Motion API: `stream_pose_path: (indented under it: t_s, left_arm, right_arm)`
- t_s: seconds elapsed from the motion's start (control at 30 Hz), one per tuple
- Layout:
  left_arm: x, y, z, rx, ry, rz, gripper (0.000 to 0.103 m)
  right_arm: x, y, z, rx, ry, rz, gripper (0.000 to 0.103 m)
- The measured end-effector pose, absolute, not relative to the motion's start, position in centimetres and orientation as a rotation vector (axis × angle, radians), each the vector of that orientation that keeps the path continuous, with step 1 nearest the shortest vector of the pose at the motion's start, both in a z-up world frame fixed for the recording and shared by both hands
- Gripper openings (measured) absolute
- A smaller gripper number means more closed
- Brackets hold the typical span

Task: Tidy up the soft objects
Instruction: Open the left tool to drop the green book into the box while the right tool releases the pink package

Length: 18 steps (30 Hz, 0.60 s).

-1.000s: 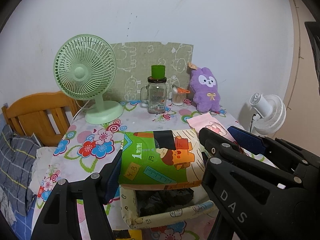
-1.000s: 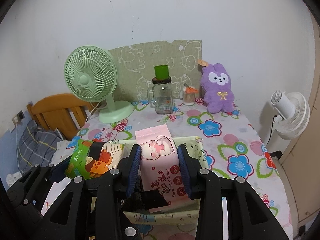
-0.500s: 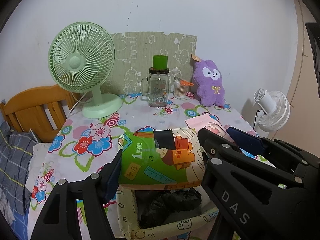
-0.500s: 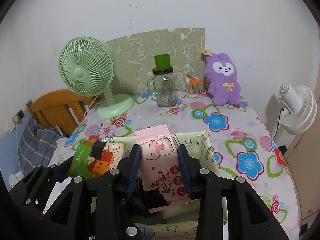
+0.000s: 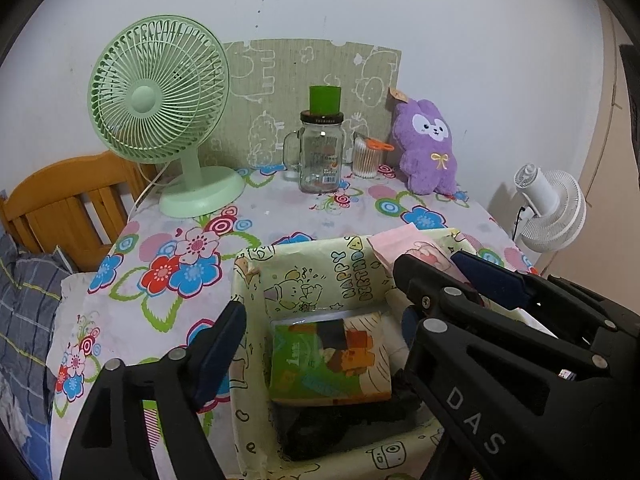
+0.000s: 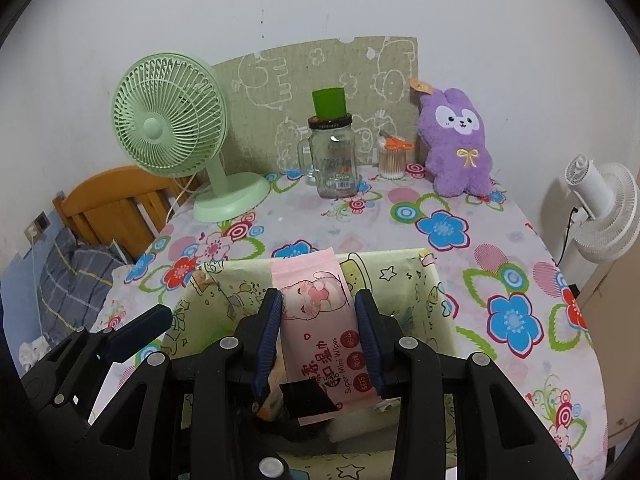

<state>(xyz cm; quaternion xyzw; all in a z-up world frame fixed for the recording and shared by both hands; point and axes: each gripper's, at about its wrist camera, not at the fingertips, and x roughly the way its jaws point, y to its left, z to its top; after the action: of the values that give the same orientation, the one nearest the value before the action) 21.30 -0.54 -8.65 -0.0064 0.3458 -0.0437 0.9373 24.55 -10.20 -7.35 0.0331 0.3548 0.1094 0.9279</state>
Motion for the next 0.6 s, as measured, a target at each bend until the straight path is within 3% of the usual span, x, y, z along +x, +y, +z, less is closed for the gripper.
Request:
stream_pose_path:
  t_s: [0.6]
  left_arm:
    - [22.0, 0.4, -9.7, -0.014, 0.739, -0.051, 0.087]
  right_arm:
    - [25.8, -9.0, -8.8, 0.059, 0.764, 0.270, 0.042]
